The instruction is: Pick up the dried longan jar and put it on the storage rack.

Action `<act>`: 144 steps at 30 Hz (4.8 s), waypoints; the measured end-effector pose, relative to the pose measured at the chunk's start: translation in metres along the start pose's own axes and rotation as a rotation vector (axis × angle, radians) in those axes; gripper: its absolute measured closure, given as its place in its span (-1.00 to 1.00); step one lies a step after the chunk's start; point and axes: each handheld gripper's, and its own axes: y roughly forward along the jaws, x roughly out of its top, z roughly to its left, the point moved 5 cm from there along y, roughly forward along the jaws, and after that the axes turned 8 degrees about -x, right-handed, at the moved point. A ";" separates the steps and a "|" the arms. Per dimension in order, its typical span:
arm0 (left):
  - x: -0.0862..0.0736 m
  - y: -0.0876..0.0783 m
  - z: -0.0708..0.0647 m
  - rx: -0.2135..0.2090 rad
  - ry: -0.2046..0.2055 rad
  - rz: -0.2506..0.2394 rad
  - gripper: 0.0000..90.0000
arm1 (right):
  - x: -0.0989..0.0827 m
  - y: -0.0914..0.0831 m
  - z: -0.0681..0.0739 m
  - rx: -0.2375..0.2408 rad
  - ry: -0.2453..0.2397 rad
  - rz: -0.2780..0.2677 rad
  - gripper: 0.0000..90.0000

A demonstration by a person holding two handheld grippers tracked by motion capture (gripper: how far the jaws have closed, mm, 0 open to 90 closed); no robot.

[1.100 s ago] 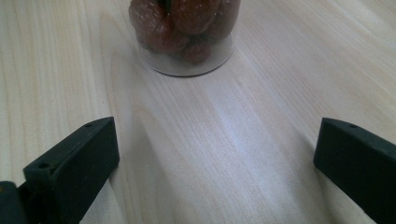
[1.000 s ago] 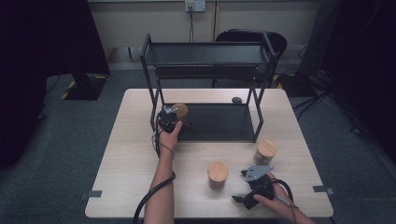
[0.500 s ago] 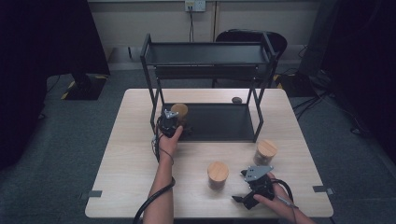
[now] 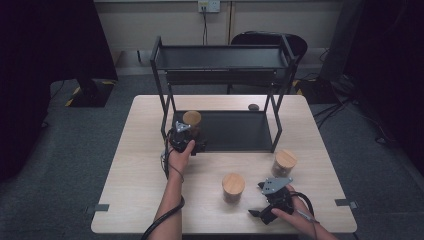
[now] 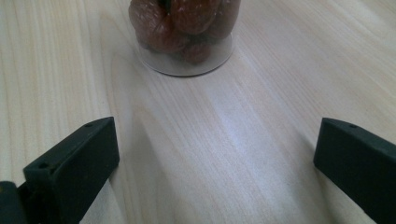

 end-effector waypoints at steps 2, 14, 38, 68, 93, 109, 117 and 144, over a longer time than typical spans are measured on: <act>-0.001 -0.003 -0.001 -0.003 -0.001 -0.006 -0.93 | 0.000 0.000 0.000 0.000 0.000 0.000 -1.00; -0.006 -0.015 -0.006 -0.037 0.018 -0.006 -0.93 | 0.000 0.000 0.000 0.000 0.000 0.000 -1.00; -0.021 -0.031 -0.014 -0.084 0.048 0.007 -0.93 | 0.000 0.000 0.000 0.000 0.000 0.000 -1.00; -0.030 -0.051 -0.020 -0.125 0.096 0.037 -0.93 | 0.000 0.000 0.000 0.000 0.000 0.000 -1.00; -0.040 -0.065 -0.014 -0.122 0.097 0.027 -0.93 | 0.000 0.000 0.000 0.000 0.000 0.000 -1.00; -0.046 -0.072 -0.012 -0.122 0.093 0.025 -0.93 | 0.000 0.000 0.000 0.000 0.000 0.000 -1.00; -0.050 -0.076 -0.011 -0.115 0.097 0.026 -0.93 | 0.000 0.000 0.000 0.000 0.000 0.000 -1.00; -0.069 -0.098 0.003 -0.091 0.074 0.018 -0.93 | 0.000 0.000 0.000 0.000 0.000 0.000 -1.00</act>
